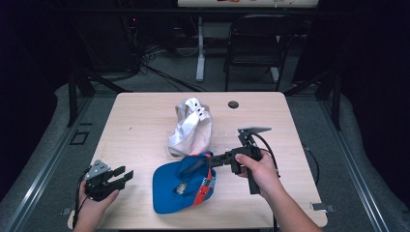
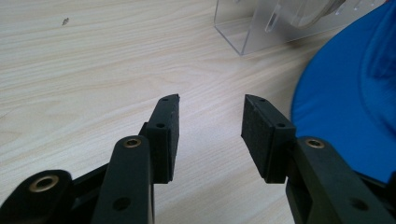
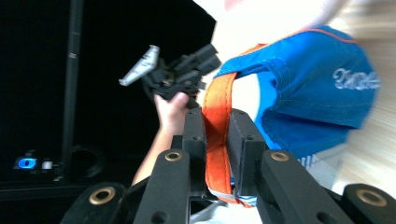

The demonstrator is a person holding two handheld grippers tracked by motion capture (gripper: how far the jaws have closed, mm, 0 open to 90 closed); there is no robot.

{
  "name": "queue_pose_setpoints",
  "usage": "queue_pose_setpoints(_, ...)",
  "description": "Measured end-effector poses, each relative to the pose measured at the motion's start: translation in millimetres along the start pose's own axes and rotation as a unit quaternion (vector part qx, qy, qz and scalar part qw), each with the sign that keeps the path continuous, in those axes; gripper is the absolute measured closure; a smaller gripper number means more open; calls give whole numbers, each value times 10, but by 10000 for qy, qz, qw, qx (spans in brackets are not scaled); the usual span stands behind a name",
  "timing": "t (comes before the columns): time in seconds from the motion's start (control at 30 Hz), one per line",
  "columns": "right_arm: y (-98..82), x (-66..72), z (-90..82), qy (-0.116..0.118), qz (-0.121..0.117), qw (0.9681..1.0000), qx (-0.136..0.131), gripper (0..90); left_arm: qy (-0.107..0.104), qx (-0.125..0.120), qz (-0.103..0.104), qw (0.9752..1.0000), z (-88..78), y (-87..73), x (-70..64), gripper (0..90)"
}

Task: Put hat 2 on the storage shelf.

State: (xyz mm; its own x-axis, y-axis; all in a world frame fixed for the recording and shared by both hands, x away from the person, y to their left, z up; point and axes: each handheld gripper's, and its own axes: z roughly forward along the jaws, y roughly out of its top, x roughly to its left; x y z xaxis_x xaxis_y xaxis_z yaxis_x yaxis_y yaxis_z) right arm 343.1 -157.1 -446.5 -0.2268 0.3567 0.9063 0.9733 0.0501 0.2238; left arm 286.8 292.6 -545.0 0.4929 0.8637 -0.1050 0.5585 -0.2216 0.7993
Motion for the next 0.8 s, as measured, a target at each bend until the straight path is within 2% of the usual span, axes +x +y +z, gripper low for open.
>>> queue_pose_setpoints(0.17,45,142,-153,203,43,9997,-107,786,-3,-17,-7,10000,-7,2,-3,569)
queue_pose_setpoints(0.37,69,267,-366,414,-30,9986,-341,786,-3,-7,26,10000,-6,4,-8,571)
queue_pose_setpoints(0.53,82,367,-572,293,-93,9983,-501,786,-3,1,23,10000,-3,5,-12,571)
queue_pose_setpoints(0.63,95,440,-732,76,-145,9977,-656,786,11,-59,5,10000,6,1,-19,571)
queue_pose_setpoints(0.67,95,440,-732,76,-145,9977,-656,786,11,-61,5,10000,7,2,-21,571)
queue_pose_setpoints(0.8,123,497,-918,-110,-61,9961,-868,785,-1,-66,7,10000,12,2,-25,571)
